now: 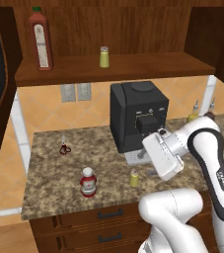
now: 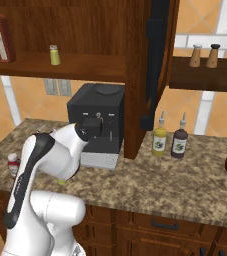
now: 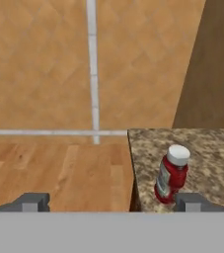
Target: Put the shaker and condiment bottle from the counter next to their counterparts in the cabinet.
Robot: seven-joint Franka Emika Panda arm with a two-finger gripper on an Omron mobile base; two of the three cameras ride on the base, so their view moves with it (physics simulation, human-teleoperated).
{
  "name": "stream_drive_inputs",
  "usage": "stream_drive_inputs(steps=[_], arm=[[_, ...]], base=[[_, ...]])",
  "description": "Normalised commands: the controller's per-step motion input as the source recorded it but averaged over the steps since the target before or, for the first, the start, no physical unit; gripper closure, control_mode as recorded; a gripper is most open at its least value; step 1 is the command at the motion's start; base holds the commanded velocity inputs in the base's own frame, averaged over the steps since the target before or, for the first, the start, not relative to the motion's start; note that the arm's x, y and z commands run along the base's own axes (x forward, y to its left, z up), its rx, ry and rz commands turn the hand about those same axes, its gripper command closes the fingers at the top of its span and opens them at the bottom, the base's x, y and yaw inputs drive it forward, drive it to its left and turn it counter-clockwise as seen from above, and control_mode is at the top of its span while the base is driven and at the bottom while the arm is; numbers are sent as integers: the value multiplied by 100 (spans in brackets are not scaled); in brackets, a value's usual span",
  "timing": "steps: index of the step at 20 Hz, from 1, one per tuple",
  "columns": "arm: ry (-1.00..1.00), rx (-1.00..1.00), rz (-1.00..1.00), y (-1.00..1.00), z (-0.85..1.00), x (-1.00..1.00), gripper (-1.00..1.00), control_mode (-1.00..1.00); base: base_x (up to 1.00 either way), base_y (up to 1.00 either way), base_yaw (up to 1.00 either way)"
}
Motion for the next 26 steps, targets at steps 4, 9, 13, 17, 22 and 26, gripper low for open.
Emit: stream_drive_inputs(steps=[4, 9, 13, 17, 22, 26], arm=[[-3, 3, 0, 3, -2, 0, -100, -100], [-1, 0, 0, 55, -43, 4, -100, -100], [-1, 1, 0, 38, -38, 31, -100, -100], [-7, 3, 0, 17, -31, 21, -100, -100], [-10, 0, 0, 36, -46, 16, -100, -100], [-1, 0, 0, 31, -26, 37, -100, -100]], base=[[0, 0, 0], [0, 0, 0], [0, 0, 0], [0, 0, 0], [0, 0, 0], [0, 0, 0]])
